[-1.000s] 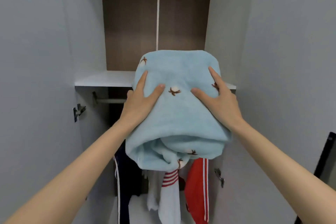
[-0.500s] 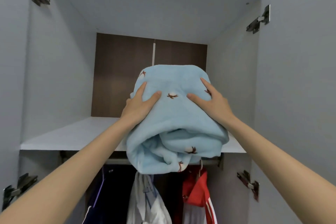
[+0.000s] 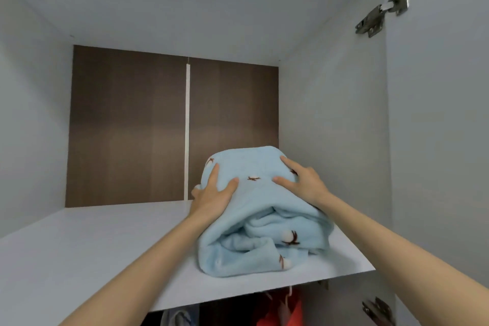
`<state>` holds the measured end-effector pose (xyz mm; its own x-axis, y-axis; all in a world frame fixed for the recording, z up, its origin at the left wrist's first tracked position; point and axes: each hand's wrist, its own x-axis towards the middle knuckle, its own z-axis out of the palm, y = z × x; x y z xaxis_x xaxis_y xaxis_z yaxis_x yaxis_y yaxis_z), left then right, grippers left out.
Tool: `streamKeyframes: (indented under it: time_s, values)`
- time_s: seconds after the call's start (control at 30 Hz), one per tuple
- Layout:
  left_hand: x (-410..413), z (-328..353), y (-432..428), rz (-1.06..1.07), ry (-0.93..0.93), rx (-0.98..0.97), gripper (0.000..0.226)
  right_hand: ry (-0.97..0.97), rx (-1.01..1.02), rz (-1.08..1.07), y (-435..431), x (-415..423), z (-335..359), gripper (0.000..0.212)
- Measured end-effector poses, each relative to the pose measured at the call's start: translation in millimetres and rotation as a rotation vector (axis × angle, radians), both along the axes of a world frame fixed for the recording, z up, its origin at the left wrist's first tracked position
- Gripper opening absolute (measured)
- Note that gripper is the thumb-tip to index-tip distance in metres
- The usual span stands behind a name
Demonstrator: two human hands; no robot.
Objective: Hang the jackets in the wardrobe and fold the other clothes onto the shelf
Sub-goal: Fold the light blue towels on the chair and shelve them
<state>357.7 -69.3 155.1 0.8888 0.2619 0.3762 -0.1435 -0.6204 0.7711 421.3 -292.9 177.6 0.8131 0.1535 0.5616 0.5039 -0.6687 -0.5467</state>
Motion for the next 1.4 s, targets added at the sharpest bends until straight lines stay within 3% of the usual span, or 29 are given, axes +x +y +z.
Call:
streamKeyframes:
  time_s: [0.1,0.2,0.3,0.47,0.63,1.0,1.3,1.4]
  values:
    - [16,-5,-15,-0.023,0.067,0.058,0.067,0.052,-0.057,-0.113,-9,16,-7,0.064]
    - [18,-3,-26,-0.042,0.146,0.156,0.067,0.045,-0.124,-0.218,-12,16,-6,0.042]
    - [9,4,-27,-0.166,0.133,0.257,0.073,0.021,-0.085,-0.085,-1,-6,5,0.034]
    - [0,-4,-22,-0.25,0.227,0.587,0.082,0.072,-0.24,0.039,20,-43,-14,0.044]
    - [7,-17,-18,-0.247,0.2,0.626,0.087,-0.043,-0.346,-0.126,22,-49,-38,0.043]
    - [58,-23,-57,-0.259,0.155,0.522,0.088,0.03,-0.436,-0.29,-10,7,-45,0.042]
    - [40,-22,-51,-0.254,0.144,0.496,0.082,-0.013,-0.321,-0.174,-17,-4,-47,0.043]
    - [23,-14,-50,-0.182,0.055,0.637,0.073,-0.116,-0.171,-0.102,-23,-24,-48,0.042]
